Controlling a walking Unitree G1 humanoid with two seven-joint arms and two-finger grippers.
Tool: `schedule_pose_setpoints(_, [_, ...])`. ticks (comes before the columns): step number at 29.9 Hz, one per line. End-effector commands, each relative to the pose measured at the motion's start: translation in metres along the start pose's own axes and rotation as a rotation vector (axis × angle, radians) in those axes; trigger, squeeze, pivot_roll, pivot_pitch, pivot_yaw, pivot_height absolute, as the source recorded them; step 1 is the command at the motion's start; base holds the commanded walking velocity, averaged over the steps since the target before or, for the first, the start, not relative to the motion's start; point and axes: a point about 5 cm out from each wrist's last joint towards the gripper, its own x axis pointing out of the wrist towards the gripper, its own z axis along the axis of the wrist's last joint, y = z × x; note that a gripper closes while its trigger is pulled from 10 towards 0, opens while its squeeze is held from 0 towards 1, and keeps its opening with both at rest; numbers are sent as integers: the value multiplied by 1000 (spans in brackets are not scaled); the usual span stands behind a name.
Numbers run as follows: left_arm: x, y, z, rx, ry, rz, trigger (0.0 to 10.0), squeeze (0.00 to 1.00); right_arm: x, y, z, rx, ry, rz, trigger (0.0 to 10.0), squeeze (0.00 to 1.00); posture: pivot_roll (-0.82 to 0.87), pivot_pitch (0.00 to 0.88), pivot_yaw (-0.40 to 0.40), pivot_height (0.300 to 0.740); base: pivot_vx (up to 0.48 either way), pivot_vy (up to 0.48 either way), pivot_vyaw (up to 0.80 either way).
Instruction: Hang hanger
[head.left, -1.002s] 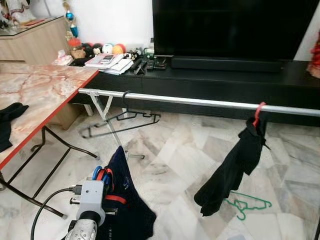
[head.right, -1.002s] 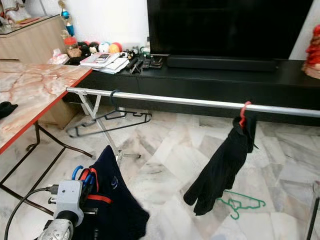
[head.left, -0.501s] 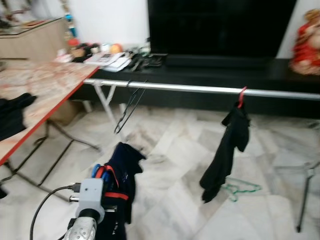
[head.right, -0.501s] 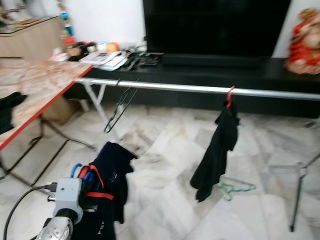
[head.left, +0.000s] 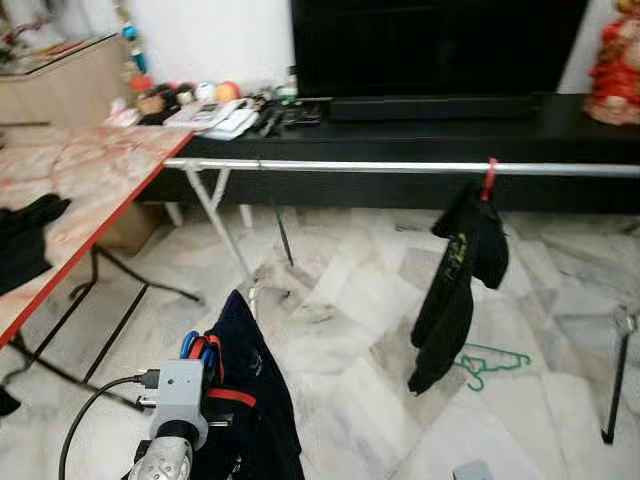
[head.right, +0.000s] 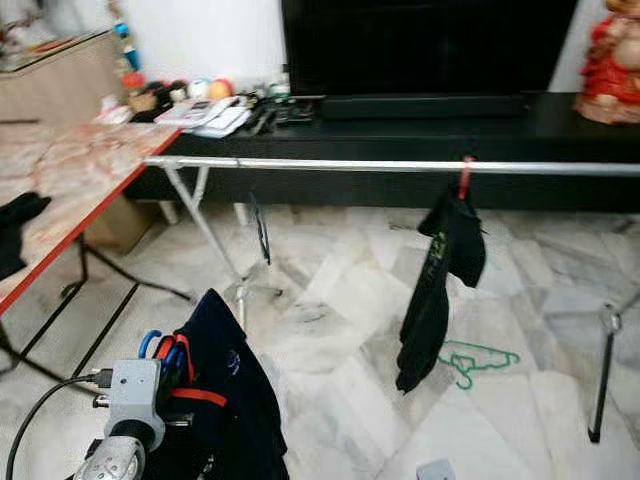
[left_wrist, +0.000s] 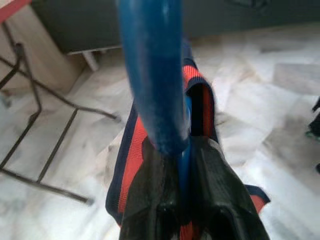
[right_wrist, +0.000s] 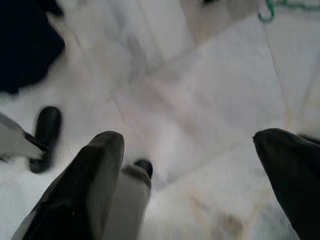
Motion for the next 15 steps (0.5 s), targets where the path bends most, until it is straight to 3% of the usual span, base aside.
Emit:
schedule_pose_setpoints(1, [1, 12, 7, 20, -27, 39, 10000, 0, 2, 9, 7, -5, -16, 27, 10000, 0, 47, 41, 47, 740, 0, 480, 0])
schedule_pose_setpoints(10, [2, 12, 8, 22, -30, 36, 10000, 0, 2, 10, 7, -5, -16, 27, 10000, 0, 42, 41, 50, 740, 0, 480, 0])
schedule_pose_setpoints(15, [2, 12, 9, 42, -42, 35, 10000, 0, 2, 10, 6, -6, -14, 27, 10000, 0, 43, 41, 50, 740, 0, 126, 0])
